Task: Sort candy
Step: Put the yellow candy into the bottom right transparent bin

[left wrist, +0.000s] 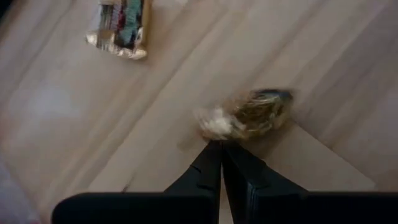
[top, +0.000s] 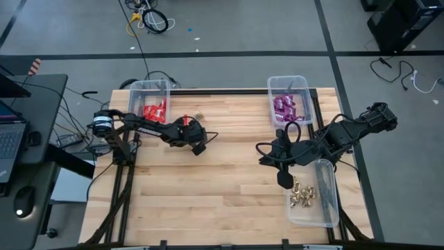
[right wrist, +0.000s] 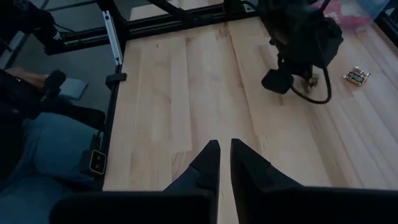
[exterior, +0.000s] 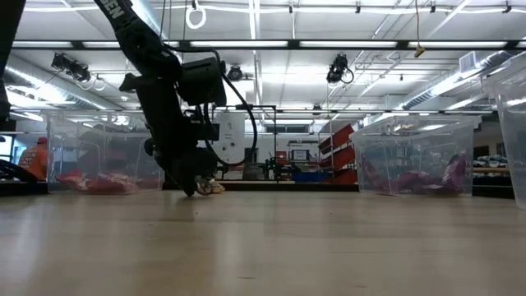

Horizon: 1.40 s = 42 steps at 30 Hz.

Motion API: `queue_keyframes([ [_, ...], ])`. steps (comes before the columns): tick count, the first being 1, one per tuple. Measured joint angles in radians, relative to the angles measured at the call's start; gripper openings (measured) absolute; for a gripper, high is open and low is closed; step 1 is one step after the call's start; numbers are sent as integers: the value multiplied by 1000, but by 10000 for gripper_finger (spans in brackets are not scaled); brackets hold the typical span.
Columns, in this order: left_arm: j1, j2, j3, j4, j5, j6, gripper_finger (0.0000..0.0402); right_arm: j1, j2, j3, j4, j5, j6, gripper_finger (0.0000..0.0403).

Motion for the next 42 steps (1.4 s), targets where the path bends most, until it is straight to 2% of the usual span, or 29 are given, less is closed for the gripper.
queue_keyframes([
  [12,-42,-30,25,-8,179,131,22,0,0,0,0,0,-17,25],
  [19,-41,-36,104,5,158,313,22,-9,0,0,1,0,-19,25],
  [23,-31,-36,132,-27,127,330,27,-9,0,0,1,-8,-2,25],
  [27,-9,-36,134,-41,44,302,48,-9,0,0,1,-11,4,25],
  [31,8,-36,134,-74,39,348,84,-9,0,0,1,-11,9,25],
  [37,13,-36,134,-108,39,617,141,-9,0,0,2,-23,30,25],
  [42,10,-36,134,-110,48,846,164,-9,0,0,2,-30,30,25],
])
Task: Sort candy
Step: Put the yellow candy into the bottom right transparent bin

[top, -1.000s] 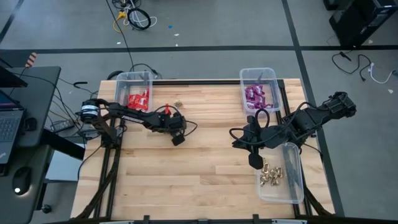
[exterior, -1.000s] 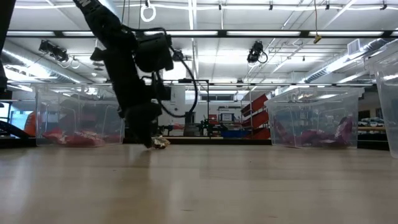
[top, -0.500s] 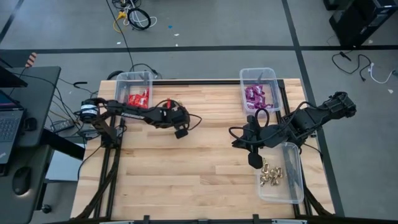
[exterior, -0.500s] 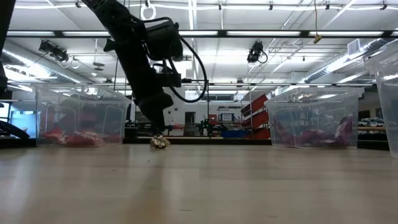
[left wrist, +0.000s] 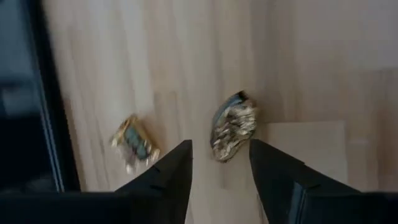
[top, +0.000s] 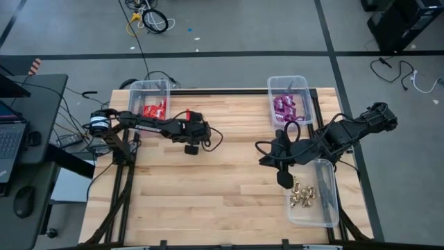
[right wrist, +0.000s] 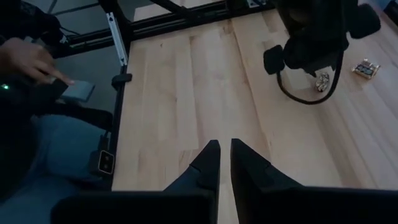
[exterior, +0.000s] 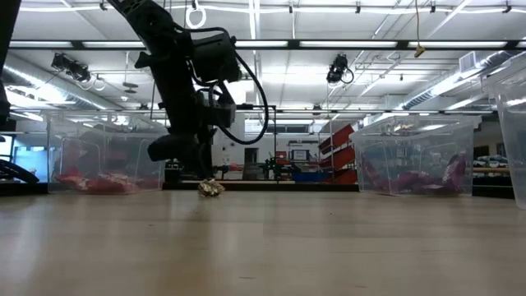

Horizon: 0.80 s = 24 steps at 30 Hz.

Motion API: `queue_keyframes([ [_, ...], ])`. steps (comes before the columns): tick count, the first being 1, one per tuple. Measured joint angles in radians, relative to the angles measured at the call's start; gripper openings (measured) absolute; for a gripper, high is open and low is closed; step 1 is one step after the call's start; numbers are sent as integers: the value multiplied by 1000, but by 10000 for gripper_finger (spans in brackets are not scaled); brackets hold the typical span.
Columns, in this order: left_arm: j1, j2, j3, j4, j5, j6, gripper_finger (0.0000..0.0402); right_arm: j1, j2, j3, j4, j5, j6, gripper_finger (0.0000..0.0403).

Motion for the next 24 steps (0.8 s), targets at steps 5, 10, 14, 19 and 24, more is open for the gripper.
queue_keyframes([
  [5,2,0,0,19,179,186,167,0,0,0,-11,-12,-2,25],
  [10,4,0,0,80,207,270,167,1,0,0,-27,-24,-21,25],
  [14,16,2,0,87,216,315,167,1,0,0,-29,-30,-55,25],
  [19,52,10,0,93,256,321,167,1,0,0,-29,-30,-83,25],
  [24,90,10,0,113,315,318,167,1,0,0,-30,-30,-86,25],
])
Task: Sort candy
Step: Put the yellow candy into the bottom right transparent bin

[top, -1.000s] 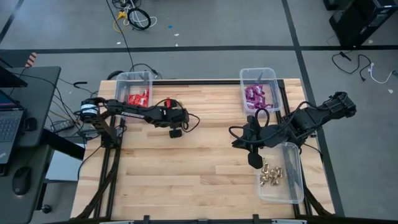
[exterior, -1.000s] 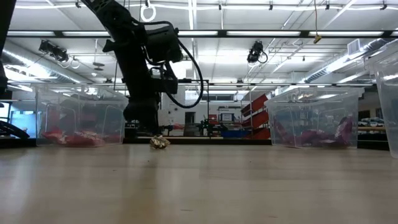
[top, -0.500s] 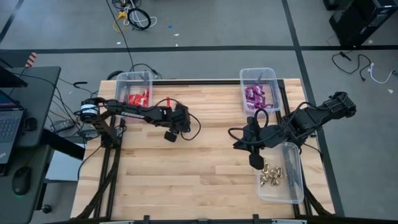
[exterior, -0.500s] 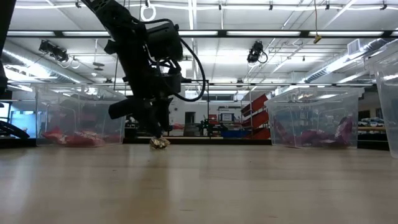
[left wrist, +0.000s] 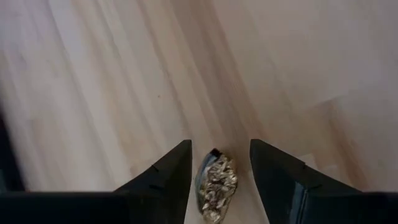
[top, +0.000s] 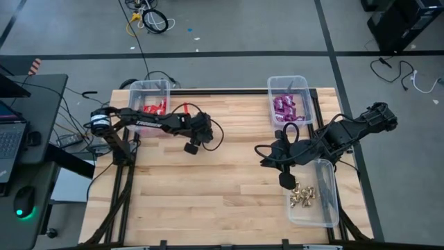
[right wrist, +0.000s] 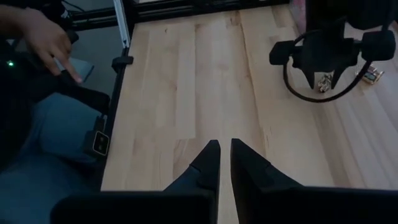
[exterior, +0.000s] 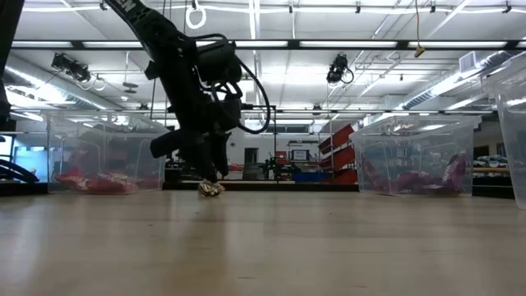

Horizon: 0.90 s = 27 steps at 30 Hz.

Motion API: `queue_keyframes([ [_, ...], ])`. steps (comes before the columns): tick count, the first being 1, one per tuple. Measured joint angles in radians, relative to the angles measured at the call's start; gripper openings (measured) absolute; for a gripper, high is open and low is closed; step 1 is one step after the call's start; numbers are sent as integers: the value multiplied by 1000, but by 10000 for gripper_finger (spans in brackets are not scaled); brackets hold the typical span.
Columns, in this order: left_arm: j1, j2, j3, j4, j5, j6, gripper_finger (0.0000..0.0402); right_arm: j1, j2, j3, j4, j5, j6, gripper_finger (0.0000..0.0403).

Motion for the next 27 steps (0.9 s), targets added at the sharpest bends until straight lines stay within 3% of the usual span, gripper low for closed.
queue_keyframes([
  [5,41,21,0,6,73,-2,166,0,0,0,0,0,2,25],
  [20,62,92,3,36,73,-3,165,0,0,0,3,0,5,25],
  [27,95,94,2,34,93,-64,134,0,0,0,4,0,6,25],
])
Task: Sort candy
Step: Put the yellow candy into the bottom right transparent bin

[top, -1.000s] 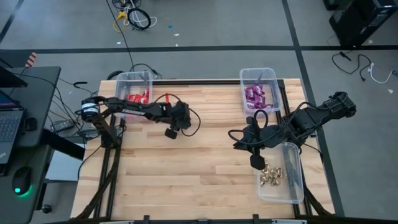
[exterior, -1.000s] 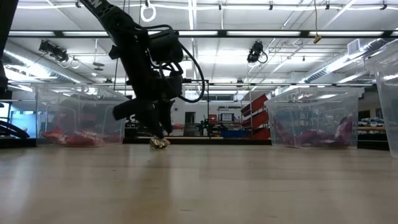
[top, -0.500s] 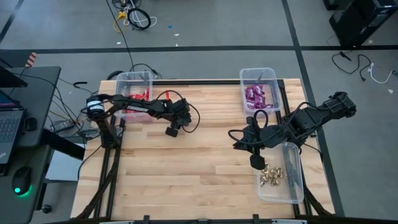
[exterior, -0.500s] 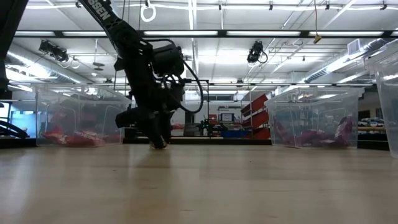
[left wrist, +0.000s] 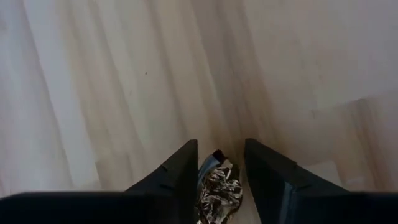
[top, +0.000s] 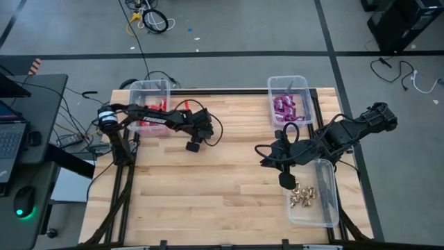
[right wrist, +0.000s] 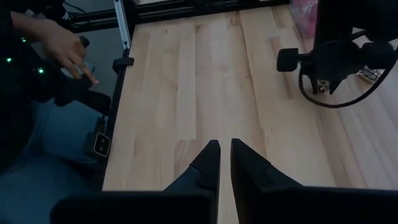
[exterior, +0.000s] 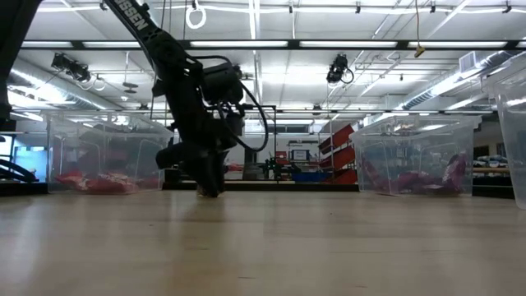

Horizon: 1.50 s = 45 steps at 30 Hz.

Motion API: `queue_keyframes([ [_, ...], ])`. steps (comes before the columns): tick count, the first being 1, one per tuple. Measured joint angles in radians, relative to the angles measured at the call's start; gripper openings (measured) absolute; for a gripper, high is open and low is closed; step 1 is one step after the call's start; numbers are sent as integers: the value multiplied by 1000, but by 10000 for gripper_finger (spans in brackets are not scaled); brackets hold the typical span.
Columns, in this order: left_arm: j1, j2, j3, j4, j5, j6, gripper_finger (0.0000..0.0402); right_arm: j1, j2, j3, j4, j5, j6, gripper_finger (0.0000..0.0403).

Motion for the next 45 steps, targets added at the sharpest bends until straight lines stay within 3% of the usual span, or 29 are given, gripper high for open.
queue_keyframes([
  [7,48,3,-1,-4,102,-42,80,0,0,0,1,0,0,25],
  [14,49,3,-2,-7,106,-48,7,0,0,0,1,0,5,25],
  [26,20,-71,-6,25,127,-68,1,0,0,0,-2,20,-9,25],
  [32,-6,-207,-5,118,234,-78,1,0,7,-12,5,118,-70,25],
  [37,-26,-325,-5,295,363,-136,0,0,9,-77,67,248,-155,25],
  [45,-37,-405,-3,672,546,-387,0,0,10,-252,331,492,-293,25],
])
